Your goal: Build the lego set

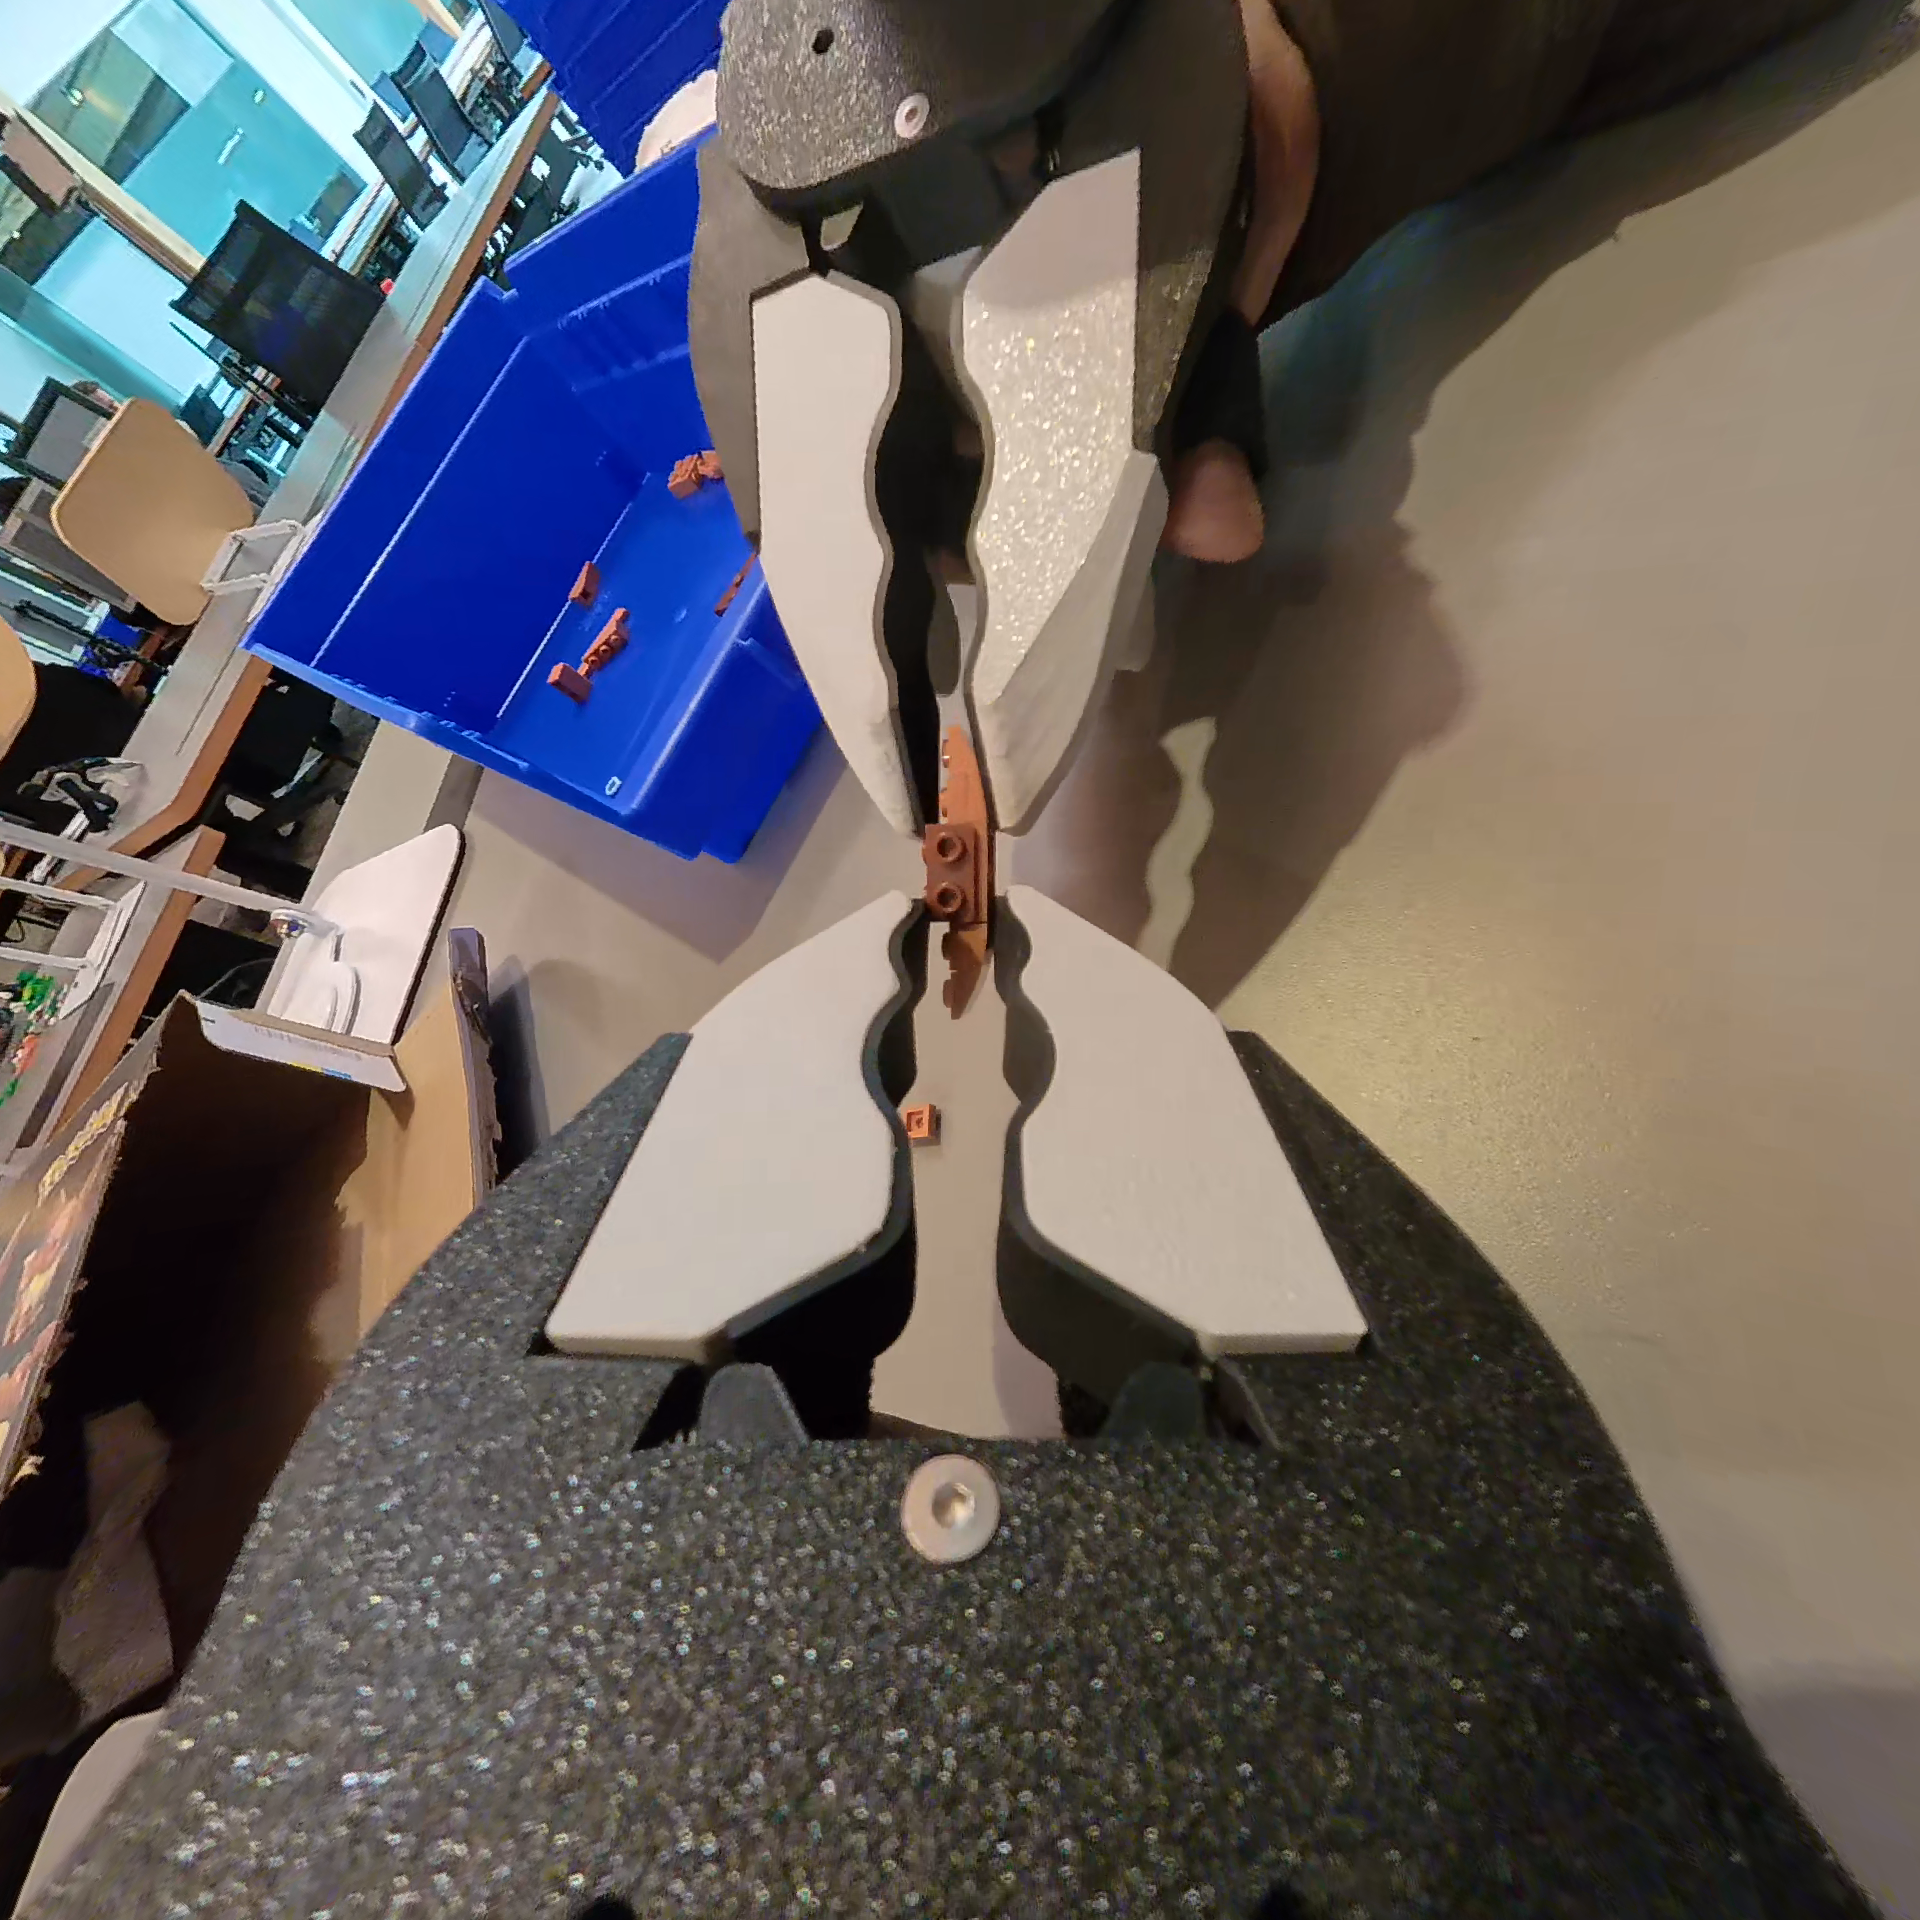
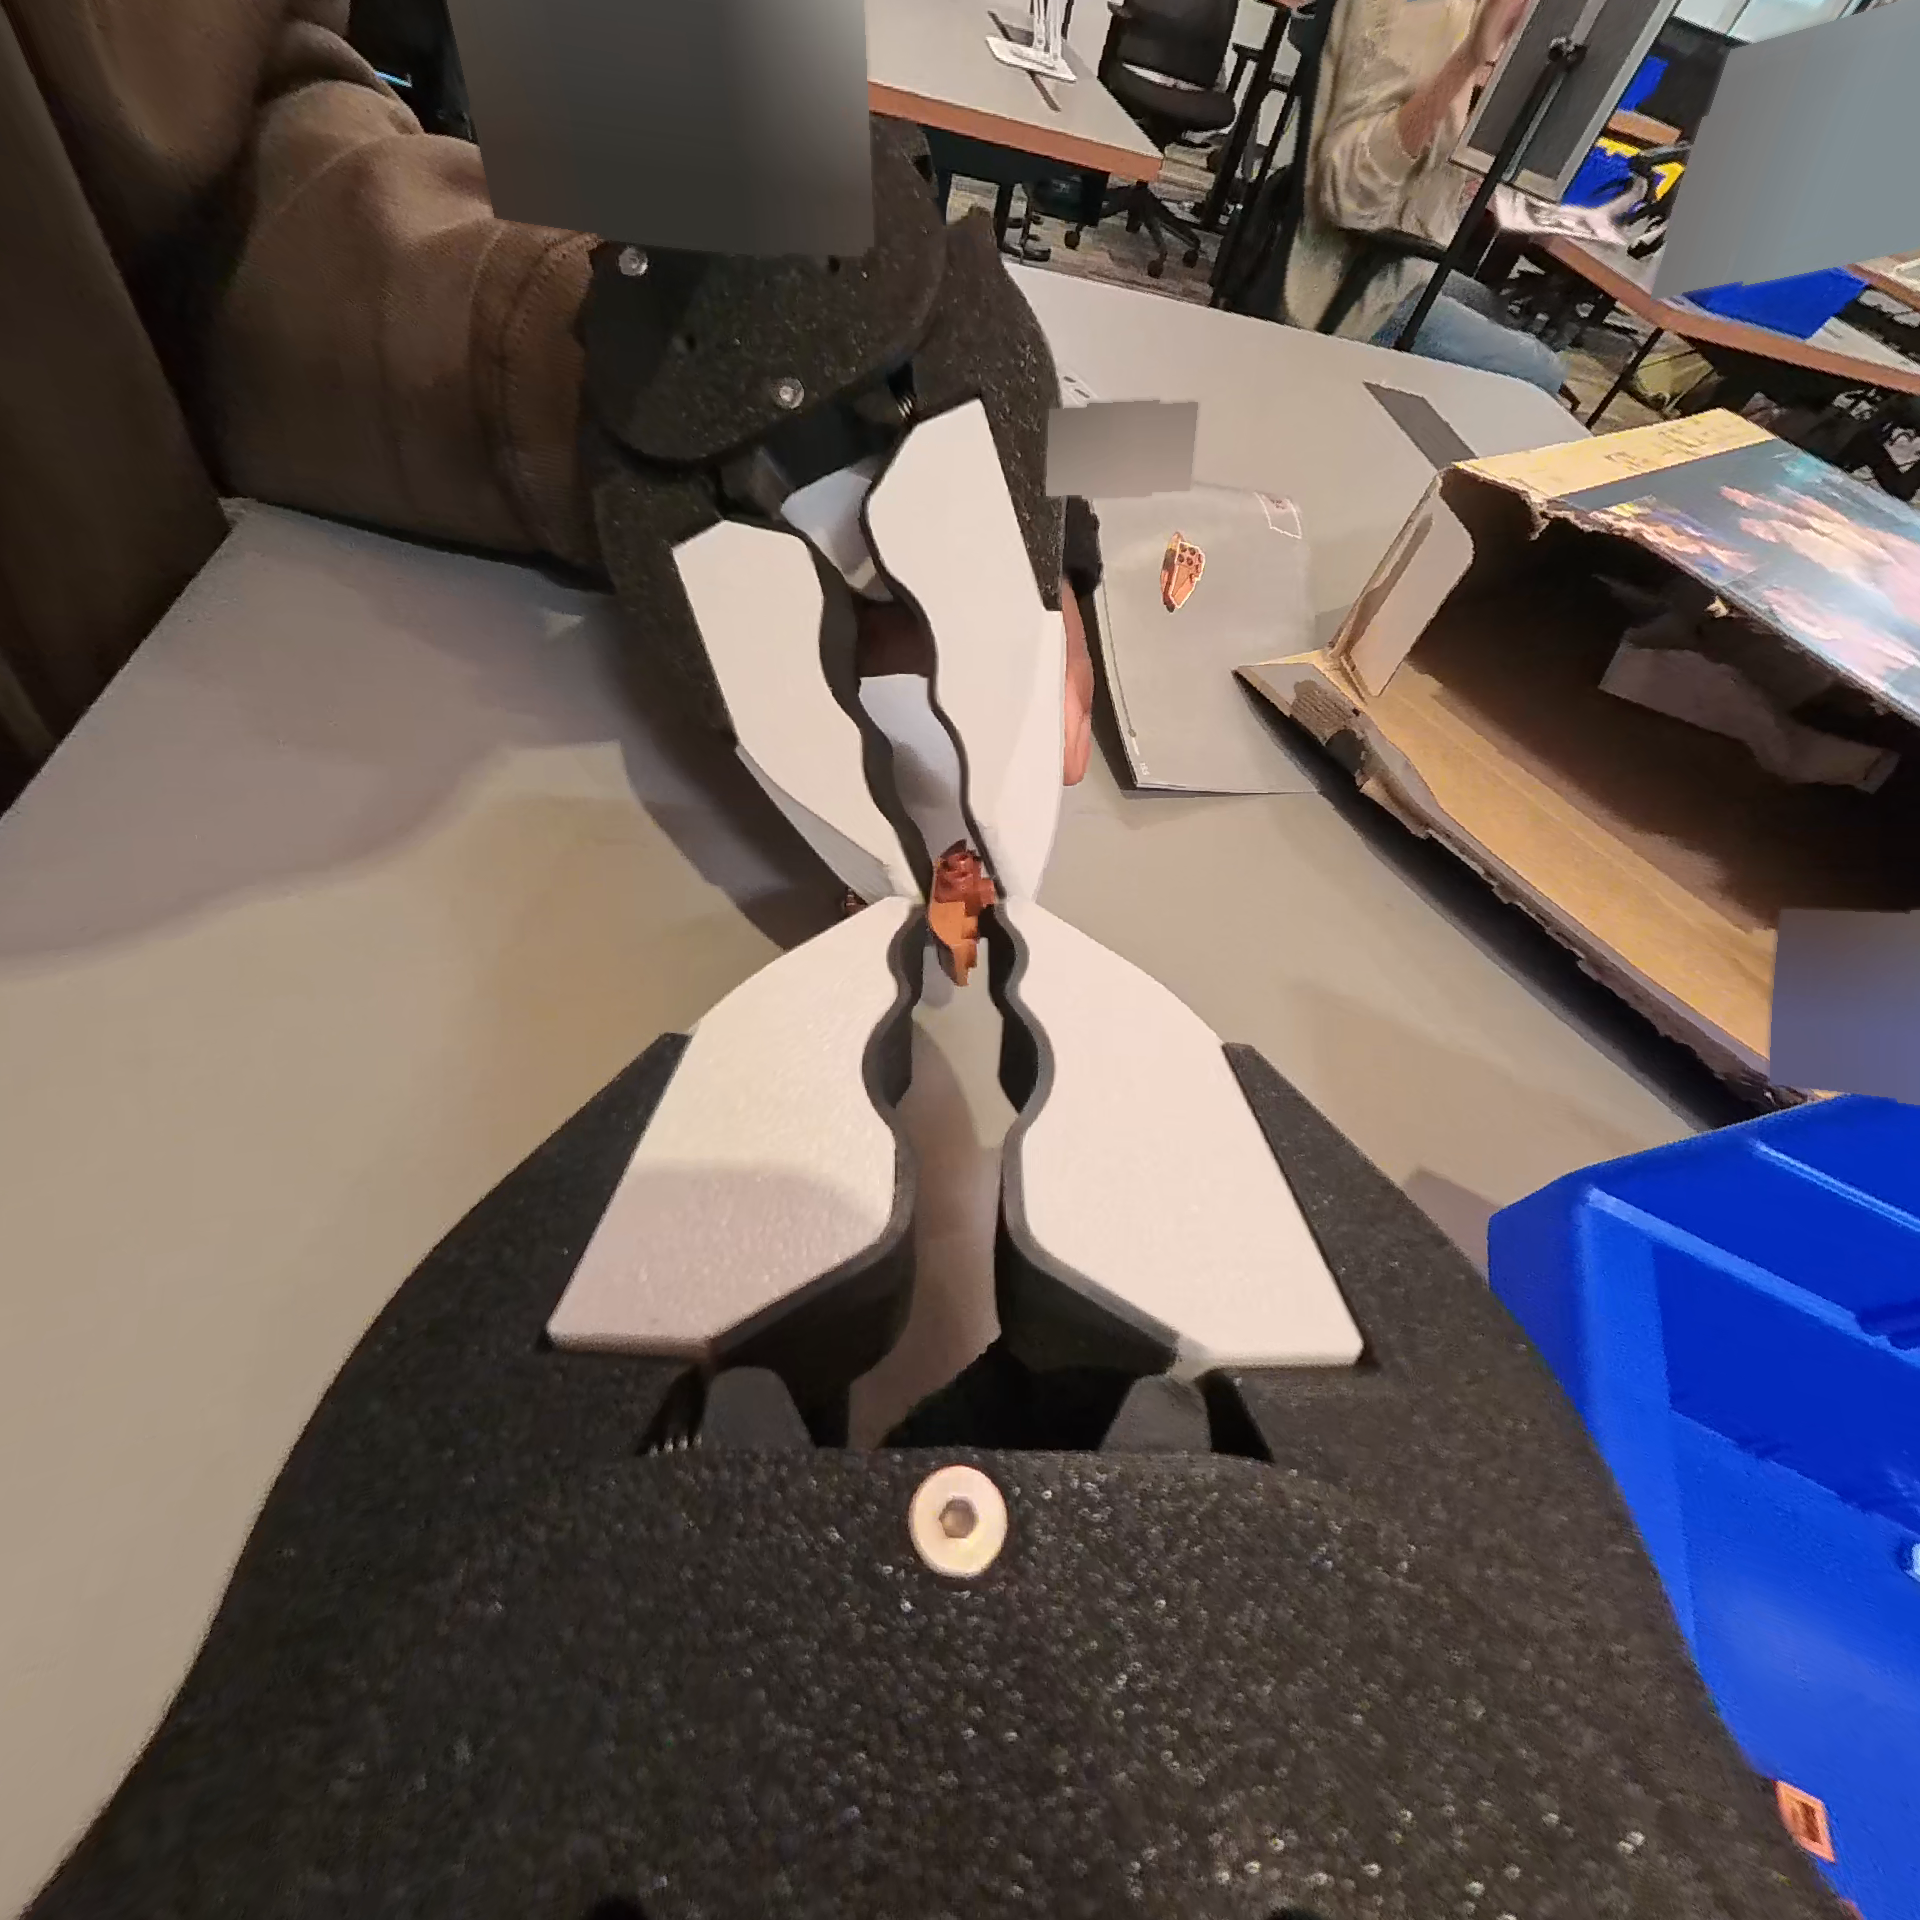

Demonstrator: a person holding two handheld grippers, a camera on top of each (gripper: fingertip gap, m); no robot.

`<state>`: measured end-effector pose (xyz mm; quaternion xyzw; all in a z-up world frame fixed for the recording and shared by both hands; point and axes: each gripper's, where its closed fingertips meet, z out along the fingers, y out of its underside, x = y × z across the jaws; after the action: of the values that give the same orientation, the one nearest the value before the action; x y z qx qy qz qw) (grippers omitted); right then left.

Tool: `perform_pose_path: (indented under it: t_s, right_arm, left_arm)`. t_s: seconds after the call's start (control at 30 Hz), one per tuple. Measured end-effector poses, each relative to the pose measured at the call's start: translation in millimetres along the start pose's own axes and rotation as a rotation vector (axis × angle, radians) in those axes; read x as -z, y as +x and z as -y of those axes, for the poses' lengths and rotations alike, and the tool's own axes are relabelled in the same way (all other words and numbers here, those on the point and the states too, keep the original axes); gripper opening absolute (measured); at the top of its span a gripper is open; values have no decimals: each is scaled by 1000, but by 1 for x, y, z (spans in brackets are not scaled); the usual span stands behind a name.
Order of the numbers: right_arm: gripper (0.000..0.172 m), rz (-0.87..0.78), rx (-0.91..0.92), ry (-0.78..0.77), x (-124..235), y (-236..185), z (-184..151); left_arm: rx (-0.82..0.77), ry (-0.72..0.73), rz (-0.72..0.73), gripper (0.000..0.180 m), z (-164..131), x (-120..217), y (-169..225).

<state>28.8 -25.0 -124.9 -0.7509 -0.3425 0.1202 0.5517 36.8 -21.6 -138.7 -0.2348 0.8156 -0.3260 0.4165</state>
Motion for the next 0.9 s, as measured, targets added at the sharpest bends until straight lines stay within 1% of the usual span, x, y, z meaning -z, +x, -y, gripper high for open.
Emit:
perform_pose_path:
  t_s: [0.13, 0.23, 0.37, 0.73, 0.9]
  right_arm:
    - [17, 3, 19, 9, 2, -1, 3]
    - [18, -6, 37, 2, 2, -1, 3]
    - [11, -27, 70, -1, 1, -1, 5]
    - [11, 12, 80, 4, 4, -6, 7]
    - [11, -10, 96, 1, 4, -3, 6]
  left_arm:
    - [11, 5, 2, 12, 0, 0, -1]
    - [18, 35, -6, 12, 3, 1, 1]
    - [28, 77, -14, 12, 8, 2, 2]
    - [2, 104, -21, 11, 13, 4, 5]
    - [20, 101, -17, 11, 12, 3, 3]
